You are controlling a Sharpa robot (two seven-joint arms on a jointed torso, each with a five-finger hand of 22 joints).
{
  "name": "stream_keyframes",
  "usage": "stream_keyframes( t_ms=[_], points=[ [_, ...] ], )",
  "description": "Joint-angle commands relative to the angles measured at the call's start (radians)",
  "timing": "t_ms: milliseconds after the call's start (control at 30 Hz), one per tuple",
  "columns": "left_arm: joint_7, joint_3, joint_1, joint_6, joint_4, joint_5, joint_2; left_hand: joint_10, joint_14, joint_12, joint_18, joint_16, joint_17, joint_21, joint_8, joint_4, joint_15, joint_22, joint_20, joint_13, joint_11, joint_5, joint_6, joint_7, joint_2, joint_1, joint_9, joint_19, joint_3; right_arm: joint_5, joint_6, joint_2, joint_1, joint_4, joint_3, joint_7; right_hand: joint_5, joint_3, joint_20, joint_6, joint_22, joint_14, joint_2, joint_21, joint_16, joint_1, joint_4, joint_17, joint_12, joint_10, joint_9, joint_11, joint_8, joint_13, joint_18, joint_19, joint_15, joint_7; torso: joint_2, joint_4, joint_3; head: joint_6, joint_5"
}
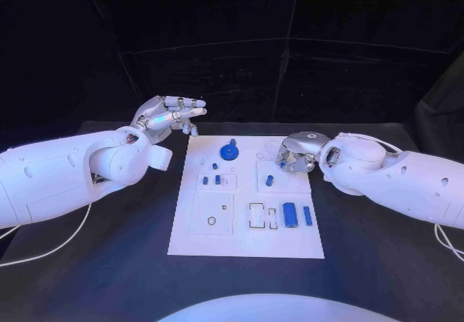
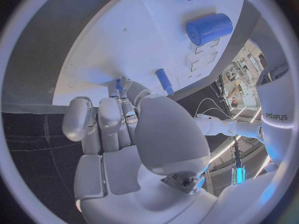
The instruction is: Assemble the parts on the task board
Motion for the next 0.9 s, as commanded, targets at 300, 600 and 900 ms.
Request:
stream_keyframes(
  t_ms=[300, 600, 900],
  points=[
    [0.02, 0.001, 0.002, -0.004, 0.0, 0.01, -0.003, 0.008, -0.006, 0.006, 0.014, -0.004, -0.003, -0.005, 0.006, 0.001, 0.001, -0.002, -0.001, 0.001, -0.002, 0.005, 0.007, 0.0, 0.011, 0.005, 0.0, -0.008, 0.007, -0.055, 0.044, 0.005, -0.001, 0.001, -0.001, -0.037, -0.008, 0.104, -0.004, 0.031, 0.048, 0.029, -0.021, 0.038, 0.045, -0.034, -0.022, 0.026, -0.006, 0.037, 0.002, -0.006, -0.001, 0.002, -0.014, 0.021, -0.005, -0.004, 0.0, -0.0009, -0.0003, -0.002, -0.002],
    [0.017, 0.001, 0.002, -0.002, -0.003, 0.01, -0.007, 0.008, -0.006, 0.007, 0.014, -0.004, -0.004, -0.005, 0.007, 0.0, 0.001, -0.003, -0.002, 0.001, -0.002, 0.005, 0.007, 0.0, 0.011, 0.006, 0.0, -0.008, 0.008, -0.065, -0.054, -0.008, -0.004, 0.024, 0.0, -0.06, -0.038, 0.175, -0.005, 0.041, 0.074, 0.027, -0.021, 0.058, 0.065, -0.042, -0.034, 0.034, -0.01, 0.051, 0.003, -0.008, -0.001, 0.003, -0.018, 0.031, -0.006, -0.003, -0.001, -0.001, 0.0006, -0.005, -0.003],
    [0.019, 0.001, 0.002, -0.008, -0.005, 0.01, -0.009, 0.007, -0.006, 0.007, 0.014, -0.004, -0.004, -0.005, 0.007, -0.001, 0.0, -0.003, -0.002, 0.001, -0.002, 0.005, 0.007, 0.0, 0.011, 0.008, 0.0, -0.008, 0.009, -0.037, -0.15, -0.053, -0.003, 0.086, 0.001, -0.066, -0.041, 0.186, -0.004, 0.043, 0.083, 0.027, -0.027, 0.064, 0.071, -0.05, -0.034, 0.037, -0.011, 0.051, 0.003, -0.008, -0.001, 0.003, -0.02, 0.035, -0.005, -0.003, -0.002, -0.0016, -0.001, -0.002, -0.009]
  ],
)
